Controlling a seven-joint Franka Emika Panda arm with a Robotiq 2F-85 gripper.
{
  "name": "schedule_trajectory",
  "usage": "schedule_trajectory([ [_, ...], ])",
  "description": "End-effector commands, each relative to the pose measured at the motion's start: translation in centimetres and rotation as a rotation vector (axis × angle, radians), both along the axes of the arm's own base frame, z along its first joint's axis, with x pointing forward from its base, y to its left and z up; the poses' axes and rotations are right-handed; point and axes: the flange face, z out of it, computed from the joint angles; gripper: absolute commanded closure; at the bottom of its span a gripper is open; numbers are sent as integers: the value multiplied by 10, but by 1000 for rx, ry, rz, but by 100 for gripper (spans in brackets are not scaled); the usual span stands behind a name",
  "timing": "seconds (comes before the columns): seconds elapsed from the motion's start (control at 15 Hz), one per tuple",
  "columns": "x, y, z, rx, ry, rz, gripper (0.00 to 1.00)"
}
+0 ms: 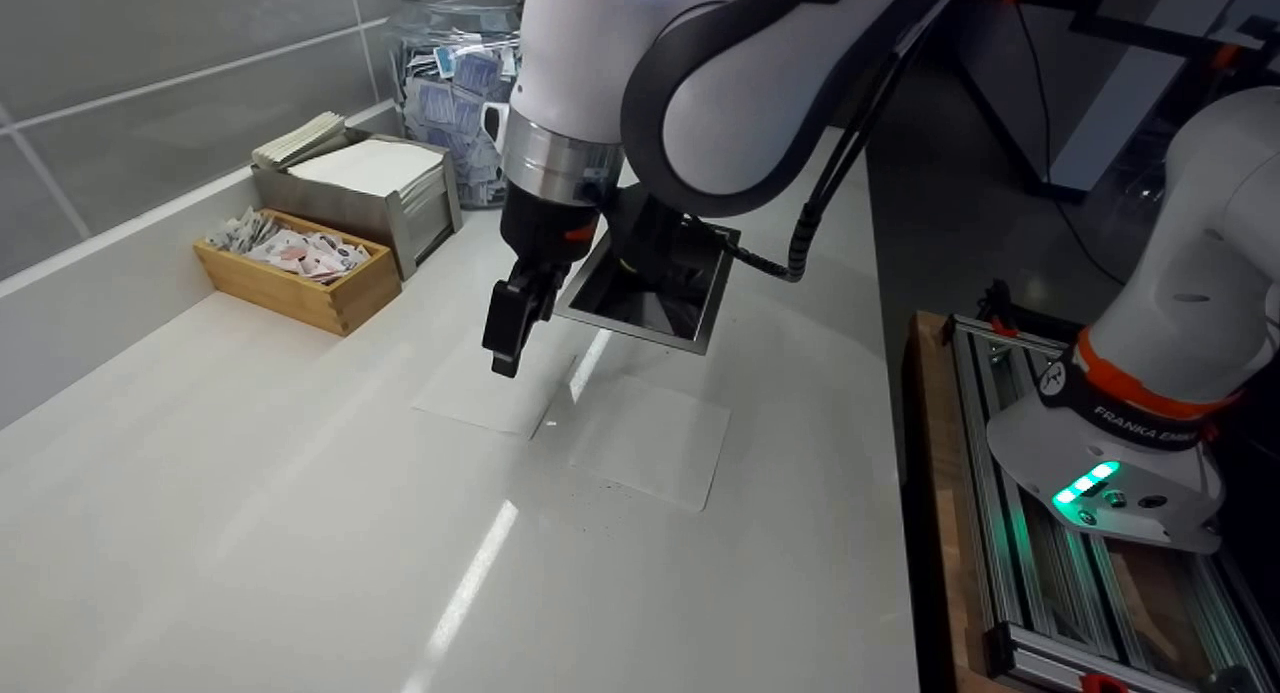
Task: Throw a paper towel through the left garbage shoot
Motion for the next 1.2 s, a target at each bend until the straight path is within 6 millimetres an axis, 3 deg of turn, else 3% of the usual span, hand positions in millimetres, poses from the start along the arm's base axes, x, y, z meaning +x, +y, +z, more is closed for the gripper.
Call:
schedule_trajectory([
  [0.0, 9, 14, -22, -24, 76, 9, 0],
  [0.33, 12, 20, -35, -63, 132, 8, 0],
  [0.4, 13, 21, -35, -70, 135, 11, 25],
  [0.47, 14, 21, -36, -81, 136, 12, 26],
  [1.0, 19, 23, -37, -119, 141, 11, 89],
  [1.13, 20, 23, -37, -121, 141, 11, 100],
])
